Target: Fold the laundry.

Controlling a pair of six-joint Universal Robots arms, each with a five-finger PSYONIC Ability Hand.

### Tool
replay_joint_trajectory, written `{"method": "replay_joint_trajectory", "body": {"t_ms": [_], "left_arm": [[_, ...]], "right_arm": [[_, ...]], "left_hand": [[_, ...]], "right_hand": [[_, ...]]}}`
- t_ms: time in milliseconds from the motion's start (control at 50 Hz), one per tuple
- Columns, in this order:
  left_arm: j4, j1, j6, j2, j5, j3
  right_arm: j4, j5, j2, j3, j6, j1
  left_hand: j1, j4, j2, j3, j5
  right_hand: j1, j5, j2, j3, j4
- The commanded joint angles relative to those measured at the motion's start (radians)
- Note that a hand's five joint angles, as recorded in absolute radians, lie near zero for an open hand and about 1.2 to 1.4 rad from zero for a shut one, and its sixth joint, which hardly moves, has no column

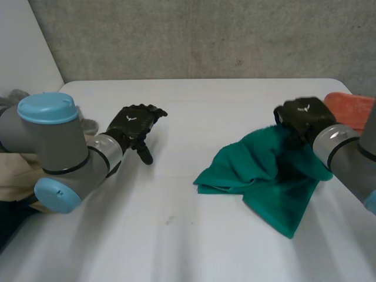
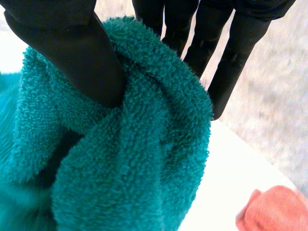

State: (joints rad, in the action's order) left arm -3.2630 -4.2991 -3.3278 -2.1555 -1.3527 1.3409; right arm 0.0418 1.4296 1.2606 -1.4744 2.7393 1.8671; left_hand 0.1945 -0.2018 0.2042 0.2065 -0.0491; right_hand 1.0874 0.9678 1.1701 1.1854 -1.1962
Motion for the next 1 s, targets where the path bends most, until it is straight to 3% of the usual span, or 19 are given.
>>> {"method": "replay_joint_trajectory", "body": {"t_ms": [20, 260, 380, 400, 460, 480, 500, 620, 760, 840, 880, 960, 1000], "left_arm": [[0.026, 0.036, 0.177, -0.003, 0.006, 0.000], [0.118, 0.196, 0.517, -0.078, 0.059, -0.091], [0.166, 0.266, 0.614, -0.153, 0.070, -0.144], [0.183, 0.275, 0.613, -0.164, 0.051, -0.155], [0.192, 0.265, 0.613, -0.162, 0.004, -0.163], [0.190, 0.253, 0.611, -0.149, -0.032, -0.164], [0.189, 0.243, 0.608, -0.138, -0.054, -0.169], [0.168, 0.164, 0.486, 0.021, -0.178, -0.189], [0.010, 0.125, 0.275, 0.213, -0.171, -0.210], [-0.153, 0.124, 0.171, 0.310, -0.137, -0.154], [-0.191, 0.122, 0.145, 0.330, -0.118, -0.122], [-0.207, 0.113, 0.085, 0.350, -0.098, -0.010], [-0.193, 0.101, 0.053, 0.349, -0.106, 0.071]], "right_arm": [[-0.039, -0.058, 0.181, -0.041, 0.002, 0.049], [-0.049, -0.101, 0.338, -0.124, -0.006, 0.187], [-0.049, -0.098, 0.356, -0.159, -0.021, 0.230], [-0.049, -0.095, 0.358, -0.167, -0.024, 0.234], [-0.051, -0.097, 0.364, -0.179, -0.029, 0.234], [-0.056, -0.100, 0.358, -0.181, -0.032, 0.228], [-0.060, -0.097, 0.358, -0.181, -0.036, 0.227], [-0.176, -0.075, 0.277, -0.115, -0.117, 0.155], [-0.532, 0.011, 0.226, -0.006, -0.096, 0.129], [-0.819, -0.046, 0.232, -0.043, -0.038, 0.153], [-0.864, -0.090, 0.232, -0.066, -0.026, 0.162], [-0.795, -0.198, 0.235, -0.148, -0.026, 0.159], [-0.676, -0.233, 0.237, -0.206, -0.052, 0.165]], "left_hand": [[-0.020, 0.027, -0.030, -0.032, 0.049], [-0.020, 0.027, -0.030, -0.032, 0.049], [-0.020, 0.027, -0.030, -0.032, 0.049], [0.038, -0.030, 0.028, 0.026, -0.009], [0.592, -0.585, 0.583, 0.580, -0.563], [1.068, -1.061, 1.058, 1.056, -1.039], [1.200, -1.193, 1.191, 1.188, -1.171], [1.202, -1.194, 1.192, 1.190, -1.173], [1.202, -1.194, 1.192, 1.190, -1.173], [1.202, -1.194, 1.192, 1.190, -1.173], [1.202, -1.194, 1.192, 1.190, -1.173], [1.202, -1.194, 1.192, 1.190, -1.173], [1.202, -1.194, 1.192, 1.190, -1.173]], "right_hand": [[0.309, 0.254, 0.226, 0.211, -0.200], [0.309, 0.254, 0.226, 0.211, -0.200], [0.309, 0.254, 0.226, 0.211, -0.200], [0.309, 0.254, 0.226, 0.211, -0.200], [0.309, 0.254, 0.226, 0.211, -0.200], [0.309, 0.254, 0.226, 0.211, -0.200], [0.309, 0.254, 0.226, 0.211, -0.200], [0.309, 0.254, 0.226, 0.211, -0.200], [0.309, 0.254, 0.226, 0.211, -0.200], [0.309, 0.254, 0.226, 0.211, -0.200], [0.309, 0.254, 0.226, 0.211, -0.200], [0.309, 0.254, 0.226, 0.211, -0.200], [0.309, 0.254, 0.226, 0.211, -0.200]]}}
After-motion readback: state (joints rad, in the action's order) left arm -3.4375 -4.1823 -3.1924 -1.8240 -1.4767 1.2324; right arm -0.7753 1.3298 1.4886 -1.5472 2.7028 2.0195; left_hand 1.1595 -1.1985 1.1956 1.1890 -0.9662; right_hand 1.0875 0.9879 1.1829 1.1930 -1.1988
